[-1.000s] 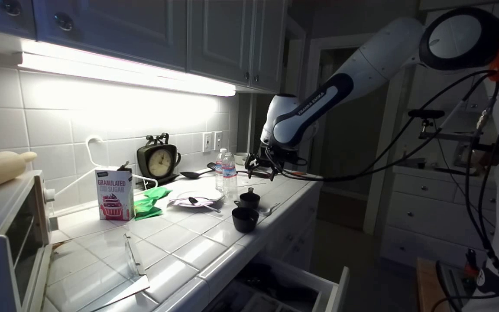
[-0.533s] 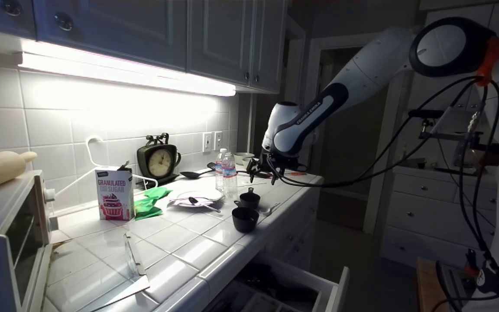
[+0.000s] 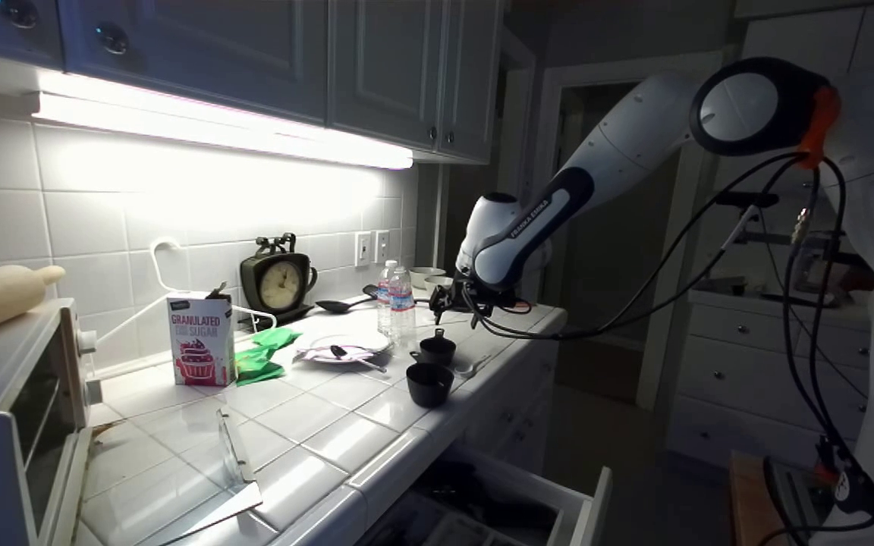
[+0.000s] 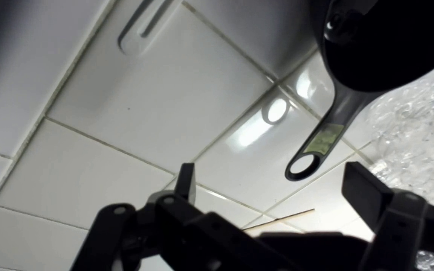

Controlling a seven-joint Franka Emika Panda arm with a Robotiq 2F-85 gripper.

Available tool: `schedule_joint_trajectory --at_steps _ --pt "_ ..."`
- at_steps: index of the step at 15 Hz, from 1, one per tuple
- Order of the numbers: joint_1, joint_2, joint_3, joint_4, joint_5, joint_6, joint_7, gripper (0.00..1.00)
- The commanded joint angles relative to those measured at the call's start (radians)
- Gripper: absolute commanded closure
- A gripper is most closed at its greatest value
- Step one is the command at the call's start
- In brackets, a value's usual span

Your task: Take the pot out of the other then move the pot on the right to the right

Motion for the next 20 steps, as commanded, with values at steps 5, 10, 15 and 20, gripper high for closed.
schedule_joint_trajectory --at_steps 5,10,15,20 --pt "0.048 0.096 -0.055 0.082 0.011 0.067 0.064 0.0" --pt "0.08 0.138 -0.085 0.115 0.015 0.084 0.106 0.06" --pt "0.101 0.165 -0.103 0.139 0.013 0.085 0.129 0.39" --pt "0.112 0.181 -0.116 0.156 0.011 0.083 0.146 0.75"
